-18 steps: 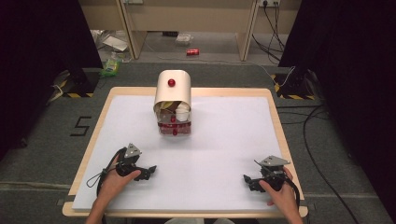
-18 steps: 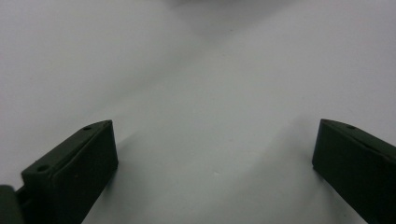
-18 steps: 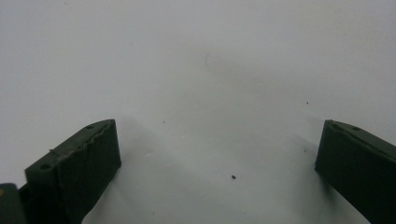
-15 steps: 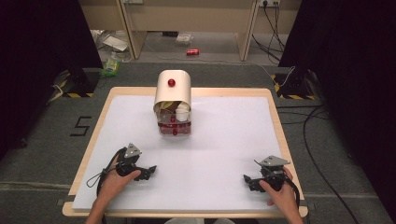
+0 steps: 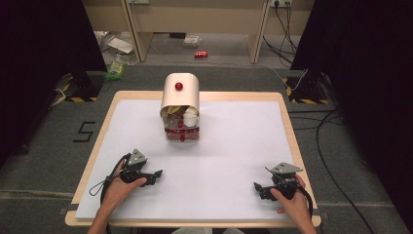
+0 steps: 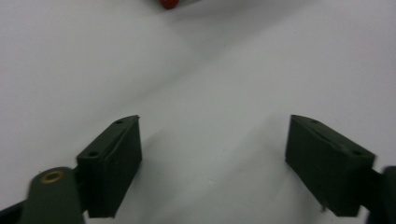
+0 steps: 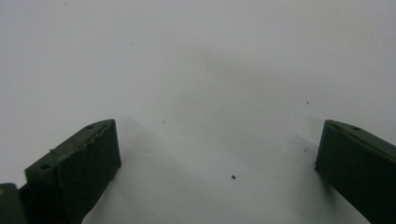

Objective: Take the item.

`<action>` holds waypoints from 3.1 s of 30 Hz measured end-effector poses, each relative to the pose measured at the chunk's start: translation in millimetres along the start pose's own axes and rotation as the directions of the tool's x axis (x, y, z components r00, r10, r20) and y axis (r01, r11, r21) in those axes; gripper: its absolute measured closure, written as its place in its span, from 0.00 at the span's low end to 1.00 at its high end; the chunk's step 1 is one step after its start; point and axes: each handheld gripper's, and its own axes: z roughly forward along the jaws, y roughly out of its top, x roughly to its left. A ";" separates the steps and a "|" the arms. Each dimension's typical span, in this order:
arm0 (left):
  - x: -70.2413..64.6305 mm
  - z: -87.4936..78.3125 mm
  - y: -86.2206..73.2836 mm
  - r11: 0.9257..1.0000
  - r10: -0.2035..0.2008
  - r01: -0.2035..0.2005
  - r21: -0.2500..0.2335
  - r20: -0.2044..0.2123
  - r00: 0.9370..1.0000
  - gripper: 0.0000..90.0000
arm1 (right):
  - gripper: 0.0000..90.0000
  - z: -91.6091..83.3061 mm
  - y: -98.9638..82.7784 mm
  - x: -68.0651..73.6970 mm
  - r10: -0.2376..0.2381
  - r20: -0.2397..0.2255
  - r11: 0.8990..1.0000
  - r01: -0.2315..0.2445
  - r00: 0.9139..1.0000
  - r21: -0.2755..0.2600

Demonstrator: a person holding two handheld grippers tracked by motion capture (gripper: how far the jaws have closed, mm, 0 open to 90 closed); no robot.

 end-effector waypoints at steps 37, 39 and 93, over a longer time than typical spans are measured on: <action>-24.6 -41.5 74.2 0.974 0.075 -0.051 -0.222 0.102 0.992 0.17 | 0.01 0.1 0.0 0.1 0.001 0.000 1.000 -0.001 1.000 0.001; -28.0 -41.6 81.9 0.970 0.084 -0.054 -0.239 0.118 0.989 0.17 | 0.01 0.1 0.0 0.0 0.000 0.000 1.000 0.000 1.000 0.001; -20.8 -0.3 167.4 0.966 0.187 -0.172 -0.194 0.062 0.980 0.17 | 0.01 0.2 0.0 -0.4 -0.004 -0.001 1.000 0.004 1.000 0.001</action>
